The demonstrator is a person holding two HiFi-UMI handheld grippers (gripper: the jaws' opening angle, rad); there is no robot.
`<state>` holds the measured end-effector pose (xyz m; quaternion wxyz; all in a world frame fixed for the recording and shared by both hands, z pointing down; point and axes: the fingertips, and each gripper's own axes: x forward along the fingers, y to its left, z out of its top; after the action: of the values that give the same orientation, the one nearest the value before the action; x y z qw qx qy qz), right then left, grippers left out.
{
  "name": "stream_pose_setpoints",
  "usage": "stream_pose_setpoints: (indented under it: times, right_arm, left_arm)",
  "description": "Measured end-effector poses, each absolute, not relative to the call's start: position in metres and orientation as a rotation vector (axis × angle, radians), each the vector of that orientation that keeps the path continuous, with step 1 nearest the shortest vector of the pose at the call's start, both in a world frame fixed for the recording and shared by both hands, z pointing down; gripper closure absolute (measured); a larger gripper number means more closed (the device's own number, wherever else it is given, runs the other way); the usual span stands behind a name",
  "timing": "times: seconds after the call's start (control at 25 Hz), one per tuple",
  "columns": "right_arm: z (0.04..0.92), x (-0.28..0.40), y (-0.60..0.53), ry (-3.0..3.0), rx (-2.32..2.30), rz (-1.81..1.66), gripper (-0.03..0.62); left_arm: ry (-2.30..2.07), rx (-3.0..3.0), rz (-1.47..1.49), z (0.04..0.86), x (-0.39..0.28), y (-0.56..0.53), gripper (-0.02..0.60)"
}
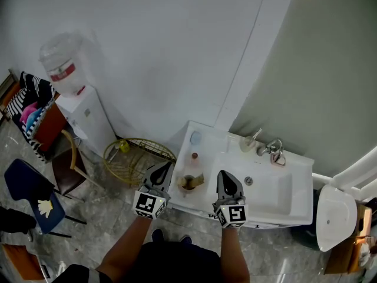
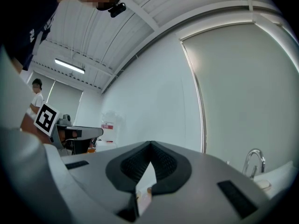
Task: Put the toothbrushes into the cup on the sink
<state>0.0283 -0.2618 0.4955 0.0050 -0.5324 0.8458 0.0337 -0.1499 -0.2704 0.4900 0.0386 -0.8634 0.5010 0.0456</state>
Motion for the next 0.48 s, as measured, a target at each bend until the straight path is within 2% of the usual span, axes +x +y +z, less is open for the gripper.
stream_pose_setpoints:
  times: [0.48]
  right_arm:
    - [0.4931,0.0205,-0.2573,2.65,-1.652,0.099,0.566]
  left_arm:
    - [1.546,-2.65,0.145,0.4881,-0.1535,-0.2677,0.557]
